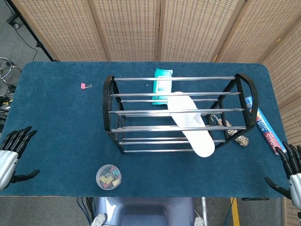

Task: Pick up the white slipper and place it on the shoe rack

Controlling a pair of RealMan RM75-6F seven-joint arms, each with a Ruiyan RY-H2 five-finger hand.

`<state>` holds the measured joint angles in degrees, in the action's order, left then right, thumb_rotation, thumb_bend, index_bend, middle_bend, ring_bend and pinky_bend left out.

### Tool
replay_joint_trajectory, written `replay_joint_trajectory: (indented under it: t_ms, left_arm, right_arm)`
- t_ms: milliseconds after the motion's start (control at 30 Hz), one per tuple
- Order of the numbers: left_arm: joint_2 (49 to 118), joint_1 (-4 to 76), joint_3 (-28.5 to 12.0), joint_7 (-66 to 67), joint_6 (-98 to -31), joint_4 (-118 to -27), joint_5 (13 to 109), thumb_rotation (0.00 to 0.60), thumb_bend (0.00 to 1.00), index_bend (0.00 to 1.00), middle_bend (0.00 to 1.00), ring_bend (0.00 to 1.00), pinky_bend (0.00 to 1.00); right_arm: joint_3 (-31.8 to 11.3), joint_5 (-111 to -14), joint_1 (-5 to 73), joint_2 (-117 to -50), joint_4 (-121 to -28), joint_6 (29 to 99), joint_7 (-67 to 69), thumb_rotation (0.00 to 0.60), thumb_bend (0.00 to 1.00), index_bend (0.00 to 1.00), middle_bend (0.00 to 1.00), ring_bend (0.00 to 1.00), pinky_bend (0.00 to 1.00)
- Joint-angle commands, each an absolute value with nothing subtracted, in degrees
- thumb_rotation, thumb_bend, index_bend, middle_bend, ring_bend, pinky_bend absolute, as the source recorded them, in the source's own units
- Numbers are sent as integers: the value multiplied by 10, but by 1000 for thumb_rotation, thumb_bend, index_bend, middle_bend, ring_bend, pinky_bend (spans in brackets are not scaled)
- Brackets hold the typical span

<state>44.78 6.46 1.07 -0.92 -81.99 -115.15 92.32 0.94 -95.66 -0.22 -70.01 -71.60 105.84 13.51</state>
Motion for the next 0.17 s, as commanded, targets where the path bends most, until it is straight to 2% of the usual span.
replay_joint_trajectory:
  t_ms: [33,167]
  left_arm:
    - [448,64,10,-9,-822,-1150,923,600,0,0,0,0,0]
    - [447,63,9,-14,-824,-1148,922,600,0,0,0,0,0]
  right_arm:
    - [12,-914,-8,-616,-878,979,49,600,0,0,0,0,0]
    - [5,-898,-2,-604,-928,958,37,600,0,0,0,0,0]
